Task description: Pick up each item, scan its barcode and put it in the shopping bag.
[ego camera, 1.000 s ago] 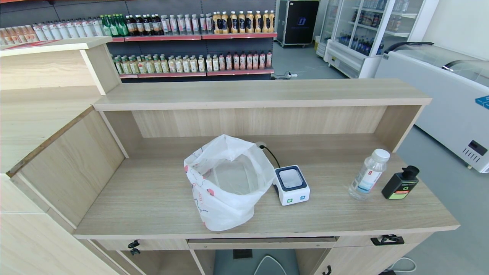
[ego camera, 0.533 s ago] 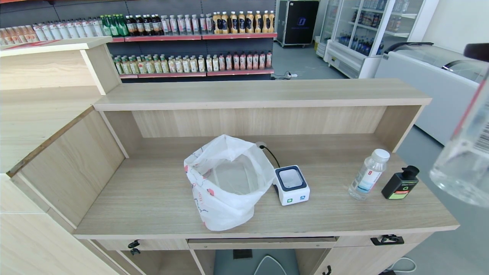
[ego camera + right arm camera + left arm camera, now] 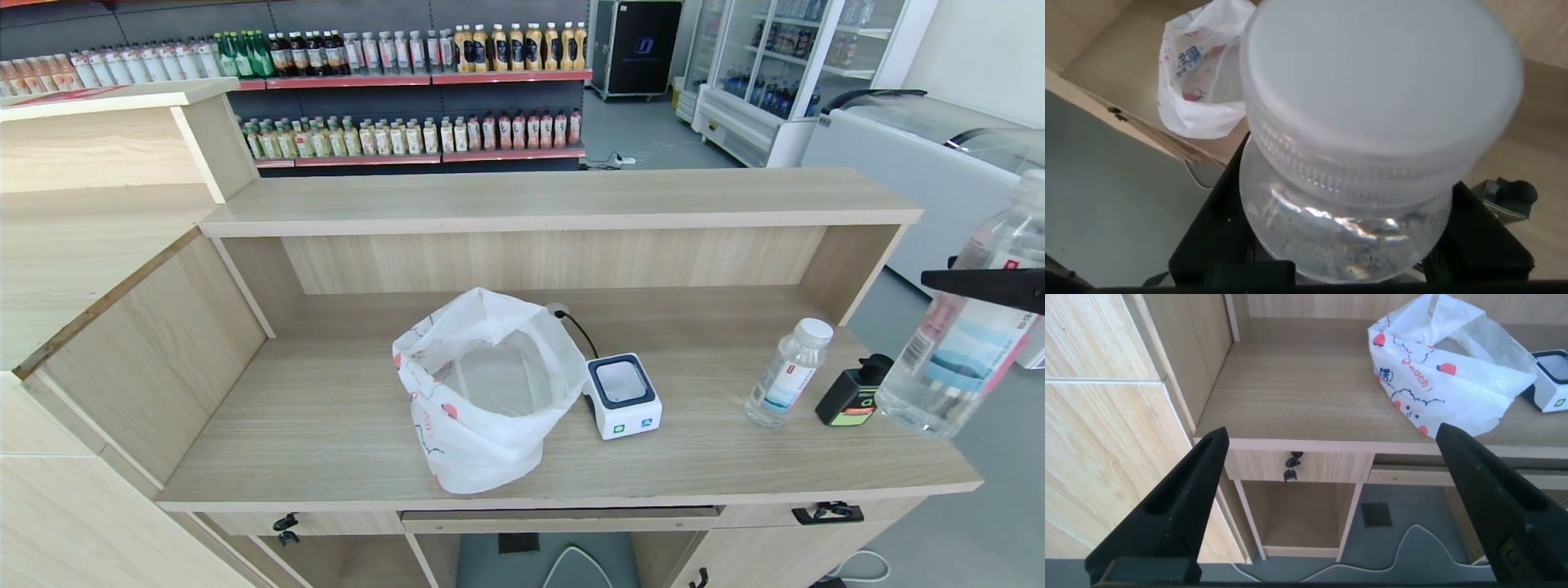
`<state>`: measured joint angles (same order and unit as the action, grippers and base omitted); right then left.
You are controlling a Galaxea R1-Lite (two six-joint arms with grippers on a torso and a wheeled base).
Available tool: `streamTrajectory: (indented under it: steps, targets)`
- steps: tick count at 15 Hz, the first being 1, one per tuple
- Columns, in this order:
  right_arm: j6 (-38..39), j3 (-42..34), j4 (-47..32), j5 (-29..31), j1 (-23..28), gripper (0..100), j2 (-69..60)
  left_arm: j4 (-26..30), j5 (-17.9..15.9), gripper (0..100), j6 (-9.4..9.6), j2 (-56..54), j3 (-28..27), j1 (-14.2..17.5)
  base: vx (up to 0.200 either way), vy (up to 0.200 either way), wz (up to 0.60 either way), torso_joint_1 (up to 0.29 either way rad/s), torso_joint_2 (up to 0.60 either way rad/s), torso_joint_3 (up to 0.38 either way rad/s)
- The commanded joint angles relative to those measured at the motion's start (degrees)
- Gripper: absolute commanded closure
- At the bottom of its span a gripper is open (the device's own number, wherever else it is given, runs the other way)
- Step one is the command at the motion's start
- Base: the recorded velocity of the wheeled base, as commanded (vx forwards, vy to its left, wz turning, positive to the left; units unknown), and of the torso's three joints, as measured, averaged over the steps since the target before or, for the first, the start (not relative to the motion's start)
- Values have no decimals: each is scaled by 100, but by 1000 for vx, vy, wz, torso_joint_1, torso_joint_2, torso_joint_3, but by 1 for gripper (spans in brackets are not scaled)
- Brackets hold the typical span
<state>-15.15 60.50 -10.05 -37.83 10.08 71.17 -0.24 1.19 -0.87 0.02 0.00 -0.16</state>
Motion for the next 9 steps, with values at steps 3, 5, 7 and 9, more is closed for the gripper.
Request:
streamTrajectory:
  steps: [3, 5, 7, 9]
  targets:
    - [-32, 5, 3, 109, 126, 100, 222, -2, 4, 0, -1, -2, 0, -2, 0, 0, 0, 0, 0, 0]
    - [-49, 5, 11, 118, 205, 100, 231, -2, 4, 0, -1, -2, 0, -2, 0, 0, 0, 0, 0, 0]
    - [-40, 14, 38, 126, 214, 100, 301, -2, 4, 0, -1, -2, 0, -2, 0, 0, 600, 5, 2, 2]
    - [-40, 58, 134, 188, 214, 100, 503, -2, 4, 0, -1, -2, 0, -2, 0, 0, 600, 0, 2, 7]
